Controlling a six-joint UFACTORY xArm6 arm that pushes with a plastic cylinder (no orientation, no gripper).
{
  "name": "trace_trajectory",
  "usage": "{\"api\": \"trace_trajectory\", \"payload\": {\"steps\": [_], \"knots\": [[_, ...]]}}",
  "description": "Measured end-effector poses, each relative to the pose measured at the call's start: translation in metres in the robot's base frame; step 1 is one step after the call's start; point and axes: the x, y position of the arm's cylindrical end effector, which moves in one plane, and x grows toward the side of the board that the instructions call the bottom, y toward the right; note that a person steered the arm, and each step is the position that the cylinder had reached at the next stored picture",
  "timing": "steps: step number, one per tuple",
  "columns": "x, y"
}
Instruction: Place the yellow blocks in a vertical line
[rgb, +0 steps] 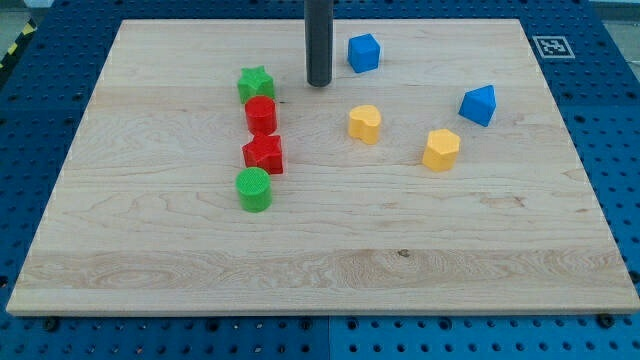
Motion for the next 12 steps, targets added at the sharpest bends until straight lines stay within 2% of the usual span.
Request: {"api": "trace_trajectory", "payload": {"steps": [1,3,5,9,12], "knots": [[0.0,0.001],[0.067,0.01],[0.081,0.026],[0.087,0.092],[0.056,0.123]]}}
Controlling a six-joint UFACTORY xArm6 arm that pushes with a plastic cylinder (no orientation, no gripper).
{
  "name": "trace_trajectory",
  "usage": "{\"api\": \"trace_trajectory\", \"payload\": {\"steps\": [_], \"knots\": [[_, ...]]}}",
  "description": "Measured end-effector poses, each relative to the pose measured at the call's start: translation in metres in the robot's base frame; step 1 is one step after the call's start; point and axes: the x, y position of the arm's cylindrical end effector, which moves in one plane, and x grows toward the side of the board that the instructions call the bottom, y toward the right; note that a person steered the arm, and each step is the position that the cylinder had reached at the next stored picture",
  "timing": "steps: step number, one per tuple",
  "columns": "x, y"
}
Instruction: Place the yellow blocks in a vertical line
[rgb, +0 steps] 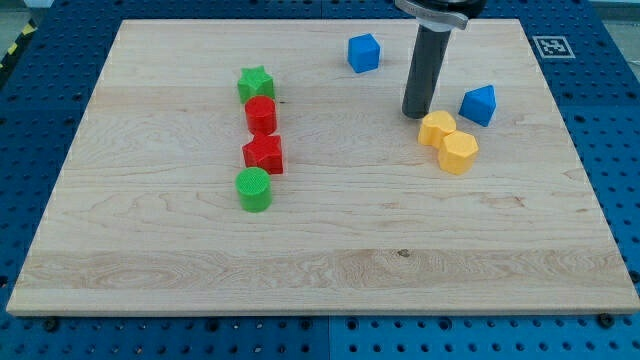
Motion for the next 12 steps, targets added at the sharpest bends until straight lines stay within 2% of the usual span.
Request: {"api": "trace_trajectory", "payload": {"steps": [1,5,7,8,10,11,12], "knots": [[0.001,0.024],[0.07,0.062],[0.099,0.05],[0.1,0.026],[0.118,0.019],[0.115,0.036],[0.089,0.05]]}}
